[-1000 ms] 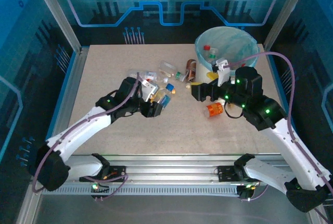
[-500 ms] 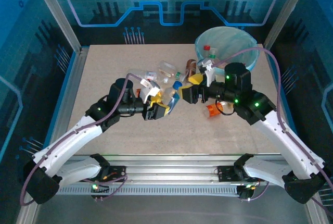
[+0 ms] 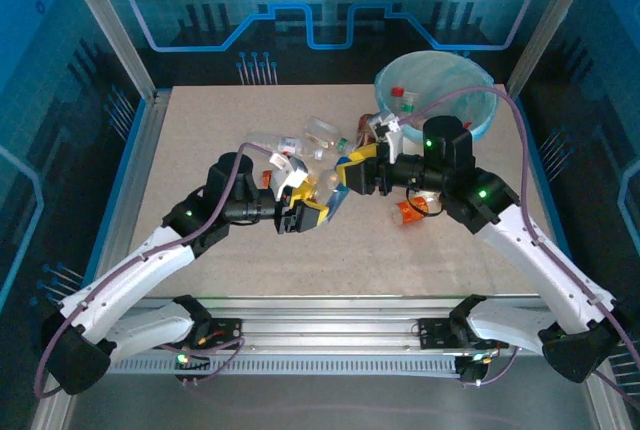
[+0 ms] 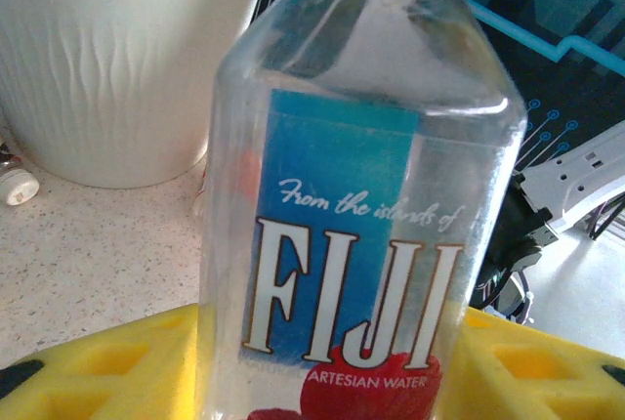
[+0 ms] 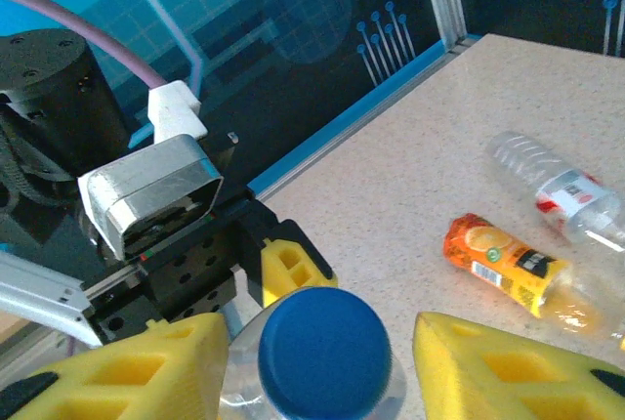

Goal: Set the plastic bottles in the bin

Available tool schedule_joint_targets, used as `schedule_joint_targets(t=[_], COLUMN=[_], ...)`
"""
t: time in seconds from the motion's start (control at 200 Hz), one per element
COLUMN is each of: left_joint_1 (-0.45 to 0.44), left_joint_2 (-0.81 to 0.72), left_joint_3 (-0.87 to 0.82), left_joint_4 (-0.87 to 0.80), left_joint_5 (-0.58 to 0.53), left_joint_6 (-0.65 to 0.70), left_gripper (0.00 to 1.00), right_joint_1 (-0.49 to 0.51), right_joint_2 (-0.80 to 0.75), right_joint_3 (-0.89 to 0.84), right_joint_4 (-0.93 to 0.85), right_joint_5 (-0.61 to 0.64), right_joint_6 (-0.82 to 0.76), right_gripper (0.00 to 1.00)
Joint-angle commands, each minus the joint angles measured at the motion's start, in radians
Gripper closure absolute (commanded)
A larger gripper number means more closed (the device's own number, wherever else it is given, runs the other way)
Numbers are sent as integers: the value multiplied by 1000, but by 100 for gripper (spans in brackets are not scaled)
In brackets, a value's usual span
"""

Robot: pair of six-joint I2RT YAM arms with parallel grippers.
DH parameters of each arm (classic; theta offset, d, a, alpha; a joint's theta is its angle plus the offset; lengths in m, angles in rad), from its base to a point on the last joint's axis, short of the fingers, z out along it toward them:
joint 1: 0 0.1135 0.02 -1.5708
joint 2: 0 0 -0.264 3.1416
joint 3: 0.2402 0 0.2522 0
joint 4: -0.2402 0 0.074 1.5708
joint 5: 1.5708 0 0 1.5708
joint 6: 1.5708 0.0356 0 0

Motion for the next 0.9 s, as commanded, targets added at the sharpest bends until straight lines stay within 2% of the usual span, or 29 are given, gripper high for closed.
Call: schedule_joint_targets(t=[0.0, 0.25, 0.415, 0.535, 0.595, 0.7, 0.895], left_joint_1=[-9, -13, -16, -15, -16, -16, -14], left_joint_2=[-21, -22, -20, -22, -27, -55, -143], left_joint_3=[-6, -7, 4, 22, 24, 11, -41], left_joint_4=[35, 44, 51, 57, 68, 106, 182], left_joint_5=[31, 32, 24, -3, -21, -81, -131], left_joint_6=[-3, -4, 2, 4, 1, -21, -33], left_gripper=[43, 43, 42, 33, 21, 2, 1], right_joint_1=[20, 21, 21, 21, 21, 21, 21], right_joint_2=[13, 24, 31, 29, 25, 4, -30], right_joint_3=[35, 54, 83, 137, 171, 234, 371], right_joint_4=[44, 23, -8, -62, -103, -185, -281], right_joint_5=[-61, -84, -88, -67, -37, 73, 461], right_joint_6=[9, -4, -25, -48, -67, -125, -250], right_gripper=[48, 59, 74, 99, 100, 100, 100])
